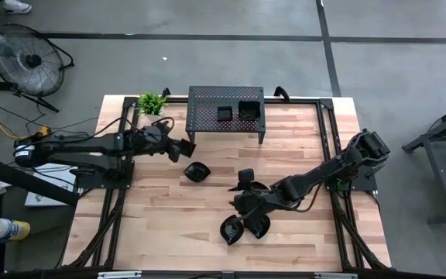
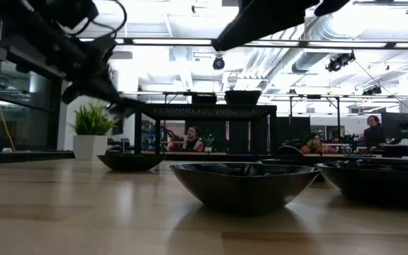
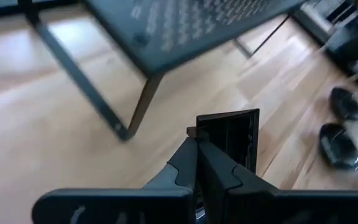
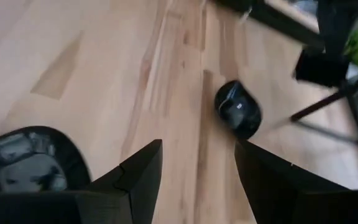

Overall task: Pick & Place Mini shaped plates
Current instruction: Stack the square plate on top of the square plate on the shelf

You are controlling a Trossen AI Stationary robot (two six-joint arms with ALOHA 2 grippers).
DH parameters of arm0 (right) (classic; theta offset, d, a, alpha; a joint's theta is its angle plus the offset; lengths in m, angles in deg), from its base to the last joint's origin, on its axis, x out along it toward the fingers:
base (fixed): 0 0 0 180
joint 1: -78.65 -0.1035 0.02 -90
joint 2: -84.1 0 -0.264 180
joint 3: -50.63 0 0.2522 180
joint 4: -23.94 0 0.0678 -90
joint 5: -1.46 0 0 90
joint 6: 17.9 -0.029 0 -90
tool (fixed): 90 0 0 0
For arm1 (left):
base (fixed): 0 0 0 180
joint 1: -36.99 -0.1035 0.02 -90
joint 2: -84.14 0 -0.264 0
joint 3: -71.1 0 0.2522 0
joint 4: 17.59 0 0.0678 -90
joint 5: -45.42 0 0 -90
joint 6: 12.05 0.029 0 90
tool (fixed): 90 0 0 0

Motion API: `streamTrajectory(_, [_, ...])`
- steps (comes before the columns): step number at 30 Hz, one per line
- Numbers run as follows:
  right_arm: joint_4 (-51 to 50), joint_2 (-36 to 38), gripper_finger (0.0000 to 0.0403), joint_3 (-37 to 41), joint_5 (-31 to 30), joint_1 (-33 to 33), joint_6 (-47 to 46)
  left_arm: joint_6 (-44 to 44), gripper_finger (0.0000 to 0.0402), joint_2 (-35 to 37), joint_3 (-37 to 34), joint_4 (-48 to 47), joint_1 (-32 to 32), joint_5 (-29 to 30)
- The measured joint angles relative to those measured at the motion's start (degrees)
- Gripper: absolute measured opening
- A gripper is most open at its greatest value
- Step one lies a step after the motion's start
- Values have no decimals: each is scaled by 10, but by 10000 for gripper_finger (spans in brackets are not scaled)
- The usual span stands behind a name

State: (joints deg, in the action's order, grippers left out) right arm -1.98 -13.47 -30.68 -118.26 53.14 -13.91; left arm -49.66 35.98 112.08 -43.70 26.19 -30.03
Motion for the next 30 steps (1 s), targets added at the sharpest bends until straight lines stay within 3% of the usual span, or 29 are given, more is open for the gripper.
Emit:
streamTrajectory(8, [19,-35,197,0,-153,-17,90,8,1,-3,2,56,42,96])
streamTrajectory(16, [162,-96,197,0,-184,-15,236,-1,1,-15,1,115,85,182])
streamTrajectory(23, [341,-143,197,-3,-254,-7,409,-2,1,-59,2,199,122,246])
streamTrajectory(27, [369,-147,197,-3,-254,12,429,4,1,-100,2,274,142,270])
streamTrajectory(30, [366,-147,197,-3,-287,27,435,12,1,-129,2,321,151,281])
